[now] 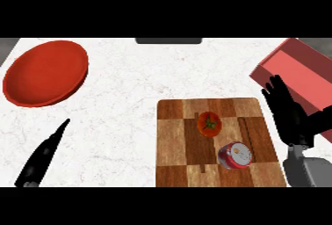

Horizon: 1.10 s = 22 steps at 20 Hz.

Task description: Pick the tomato from the cutting board and place it in the cardboard box

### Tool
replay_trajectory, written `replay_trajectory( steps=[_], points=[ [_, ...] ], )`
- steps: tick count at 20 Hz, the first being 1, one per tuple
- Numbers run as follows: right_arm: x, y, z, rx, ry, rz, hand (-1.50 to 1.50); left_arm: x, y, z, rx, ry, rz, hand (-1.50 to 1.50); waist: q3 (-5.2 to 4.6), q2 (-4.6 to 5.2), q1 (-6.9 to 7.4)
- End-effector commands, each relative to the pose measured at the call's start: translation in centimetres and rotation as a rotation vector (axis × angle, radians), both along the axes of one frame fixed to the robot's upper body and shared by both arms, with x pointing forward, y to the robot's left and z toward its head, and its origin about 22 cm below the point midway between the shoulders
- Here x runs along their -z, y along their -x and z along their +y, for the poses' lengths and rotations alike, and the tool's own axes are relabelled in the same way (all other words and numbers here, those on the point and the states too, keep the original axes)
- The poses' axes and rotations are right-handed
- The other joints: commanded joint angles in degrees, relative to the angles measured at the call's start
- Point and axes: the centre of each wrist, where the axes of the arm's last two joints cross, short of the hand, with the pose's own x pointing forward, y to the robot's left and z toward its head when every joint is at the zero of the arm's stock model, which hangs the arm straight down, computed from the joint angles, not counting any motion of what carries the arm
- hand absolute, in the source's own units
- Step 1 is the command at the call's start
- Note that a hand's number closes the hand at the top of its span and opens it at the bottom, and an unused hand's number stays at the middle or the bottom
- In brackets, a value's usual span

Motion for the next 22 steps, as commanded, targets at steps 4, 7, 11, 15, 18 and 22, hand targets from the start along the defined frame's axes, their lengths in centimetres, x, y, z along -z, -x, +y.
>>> replay_trajectory(
  steps=[4,7,11,15,18,22],
  points=[
    [-7.2,-0.2,-1.2,0.105,0.262,-0.358,-1.5,-5.6,0.6,1.1,0.093,-0.023,-0.215,0.0,-0.37,-4.24,-6.42],
    [-9.1,0.5,-4.4,0.15,0.623,-0.365,-1.5,-6.7,-0.1,0.1,0.153,0.012,-0.318,0.0,-1.58,-4.37,-9.89],
    [-10.3,2.7,-2.6,0.237,0.736,-0.541,-1.5,-9.2,-2.4,-2.5,0.261,0.124,-0.514,0.0,-0.02,-2.02,-8.16],
    [-10.3,6.3,-1.6,0.18,0.988,-0.585,-1.5,-10.2,-3.0,-3.6,0.334,0.18,-0.557,0.0,0.27,-1.41,-5.38],
    [-10.1,8.0,0.2,0.136,1.134,-0.577,-1.5,-10.4,-4.6,-3.9,0.354,0.2,-0.58,0.0,0.27,-0.67,-4.02],
    [-11.0,9.8,2.3,0.106,1.285,-0.408,-1.5,-10.6,-5.4,-4.8,0.381,0.188,-0.586,0.0,0.23,-0.49,-2.14]
  ],
)
